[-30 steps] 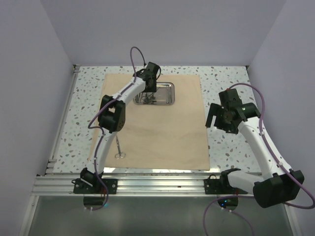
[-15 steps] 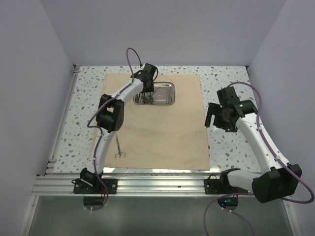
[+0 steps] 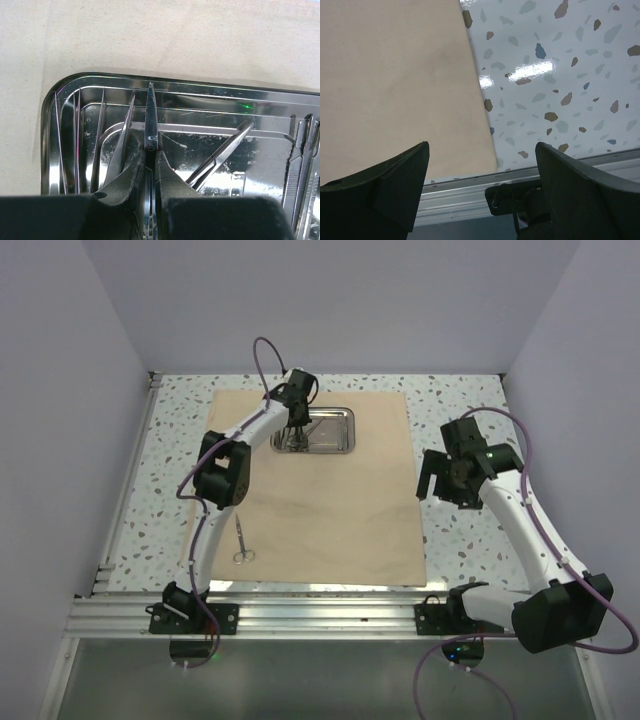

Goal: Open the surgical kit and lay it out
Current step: Pick up the medical item from the container.

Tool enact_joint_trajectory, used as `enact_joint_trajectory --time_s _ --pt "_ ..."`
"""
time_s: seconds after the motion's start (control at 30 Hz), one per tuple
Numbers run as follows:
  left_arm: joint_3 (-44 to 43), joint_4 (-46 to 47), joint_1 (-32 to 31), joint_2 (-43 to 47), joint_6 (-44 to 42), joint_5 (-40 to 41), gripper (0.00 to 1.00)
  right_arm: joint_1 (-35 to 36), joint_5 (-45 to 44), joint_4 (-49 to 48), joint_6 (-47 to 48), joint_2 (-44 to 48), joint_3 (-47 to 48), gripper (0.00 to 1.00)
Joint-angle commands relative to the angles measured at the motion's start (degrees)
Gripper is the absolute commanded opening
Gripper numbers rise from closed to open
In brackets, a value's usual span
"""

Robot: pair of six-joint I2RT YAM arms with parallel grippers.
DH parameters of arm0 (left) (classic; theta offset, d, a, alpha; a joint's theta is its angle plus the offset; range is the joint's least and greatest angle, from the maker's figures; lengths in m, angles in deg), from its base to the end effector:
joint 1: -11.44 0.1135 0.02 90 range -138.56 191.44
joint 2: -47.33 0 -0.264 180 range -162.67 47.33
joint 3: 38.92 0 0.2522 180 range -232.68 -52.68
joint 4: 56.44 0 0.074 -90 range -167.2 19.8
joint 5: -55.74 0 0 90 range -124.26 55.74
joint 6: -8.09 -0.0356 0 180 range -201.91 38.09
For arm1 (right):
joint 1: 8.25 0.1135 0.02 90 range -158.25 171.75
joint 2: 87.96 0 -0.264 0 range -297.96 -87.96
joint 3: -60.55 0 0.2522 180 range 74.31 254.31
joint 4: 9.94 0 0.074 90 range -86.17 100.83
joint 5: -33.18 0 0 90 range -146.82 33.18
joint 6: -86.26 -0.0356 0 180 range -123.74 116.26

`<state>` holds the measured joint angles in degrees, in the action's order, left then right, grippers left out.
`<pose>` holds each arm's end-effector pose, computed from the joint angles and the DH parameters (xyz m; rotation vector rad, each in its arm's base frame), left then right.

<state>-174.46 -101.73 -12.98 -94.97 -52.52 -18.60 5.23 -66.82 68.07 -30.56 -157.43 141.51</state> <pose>0.5011 -0.2169 0.1599 -0.2203 2.4246 -0.0802 0.2134 0.0448 0.3109 0.3621 2.6741 -0.0285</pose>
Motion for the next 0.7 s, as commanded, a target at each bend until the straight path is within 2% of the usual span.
enact_joint_trajectory --time_s 0.0,0.23,0.47,0.6,0.67 --pt "3.6 -6.0 -0.4 -3.7 0.2 -3.5 0.0 0.0 -1.3 -0.1 0.7 1.5 -0.2 0.91" --pt "2.3 -5.6 -0.7 0.0 -1.5 -4.1 0.0 0.1 -0.5 -0.4 0.3 3.1 -0.9 0.91" --pt "-9.6 -9.3 -0.7 3.7 -3.0 -4.8 0.0 0.1 0.7 -0.9 0.2 5.1 -1.3 0.91" --pt "-8.6 -10.5 -0.7 8.3 -2.8 -4.8 0.0 0.0 1.3 -1.1 0.5 6.3 -1.1 0.91" --pt "-4.5 -10.5 -0.9 11.9 -2.8 -4.1 0.0 0.1 1.6 -1.0 0.6 6.9 -0.9 0.91"
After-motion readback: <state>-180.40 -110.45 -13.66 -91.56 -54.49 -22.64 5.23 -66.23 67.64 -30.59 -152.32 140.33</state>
